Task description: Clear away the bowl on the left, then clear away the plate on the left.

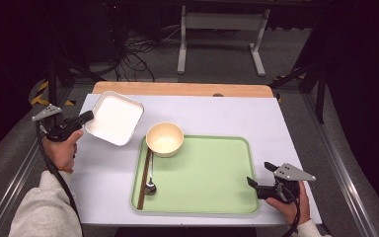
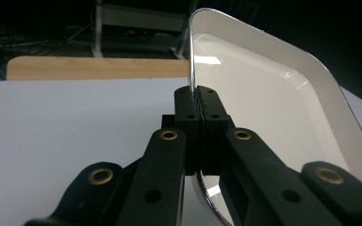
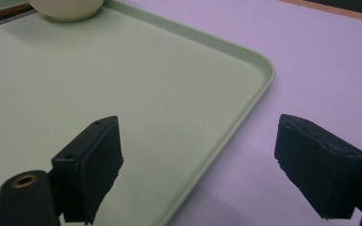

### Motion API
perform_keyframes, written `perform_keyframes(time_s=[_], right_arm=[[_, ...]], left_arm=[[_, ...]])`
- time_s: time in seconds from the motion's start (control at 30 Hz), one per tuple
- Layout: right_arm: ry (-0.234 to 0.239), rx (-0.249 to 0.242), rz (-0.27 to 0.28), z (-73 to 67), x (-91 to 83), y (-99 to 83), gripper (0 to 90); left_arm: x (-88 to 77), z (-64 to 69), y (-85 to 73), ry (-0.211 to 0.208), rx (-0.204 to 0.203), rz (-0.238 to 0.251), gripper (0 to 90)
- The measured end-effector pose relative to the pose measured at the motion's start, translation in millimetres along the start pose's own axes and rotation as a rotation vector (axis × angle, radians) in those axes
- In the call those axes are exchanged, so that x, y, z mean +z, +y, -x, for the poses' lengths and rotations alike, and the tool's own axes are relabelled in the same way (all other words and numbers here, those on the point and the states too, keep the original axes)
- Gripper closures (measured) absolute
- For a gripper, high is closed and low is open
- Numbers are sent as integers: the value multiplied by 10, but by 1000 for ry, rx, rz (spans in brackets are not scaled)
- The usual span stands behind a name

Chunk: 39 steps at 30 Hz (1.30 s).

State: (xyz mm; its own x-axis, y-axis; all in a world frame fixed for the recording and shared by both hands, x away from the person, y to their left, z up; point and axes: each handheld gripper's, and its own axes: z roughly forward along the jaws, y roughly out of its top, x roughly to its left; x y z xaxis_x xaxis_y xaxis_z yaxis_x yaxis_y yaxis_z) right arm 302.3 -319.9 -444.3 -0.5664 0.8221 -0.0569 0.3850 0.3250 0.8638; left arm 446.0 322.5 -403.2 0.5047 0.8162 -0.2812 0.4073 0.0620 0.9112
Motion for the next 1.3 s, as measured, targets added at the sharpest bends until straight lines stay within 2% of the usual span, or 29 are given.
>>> perform_keyframes(time_s=[0.17, 0.37, 0.53, 0.87, 1.1, 1.2, 1.3], right_arm=[[-2, -1, 0, 2, -3, 1, 158], [-6, 5, 1, 9, -4, 11, 158], [-9, 4, 1, 5, 4, 21, 158], [-8, 10, 1, 20, 1, 11, 159], [-9, 9, 3, 24, -7, 14, 159], [-9, 10, 1, 26, -1, 13, 159], [-9, 7, 2, 13, -12, 15, 159]], left_arm=[[26, 185, 67, -48, 36, 9, 891], [87, 343, 108, -95, 66, 9, 891], [122, 441, 116, -131, 72, 20, 891], [176, 765, 148, -212, 136, 10, 891], [221, 1028, 136, -287, 193, -14, 891], [242, 1105, 122, -282, 216, -25, 891], [269, 1186, 96, -297, 227, -39, 891]])
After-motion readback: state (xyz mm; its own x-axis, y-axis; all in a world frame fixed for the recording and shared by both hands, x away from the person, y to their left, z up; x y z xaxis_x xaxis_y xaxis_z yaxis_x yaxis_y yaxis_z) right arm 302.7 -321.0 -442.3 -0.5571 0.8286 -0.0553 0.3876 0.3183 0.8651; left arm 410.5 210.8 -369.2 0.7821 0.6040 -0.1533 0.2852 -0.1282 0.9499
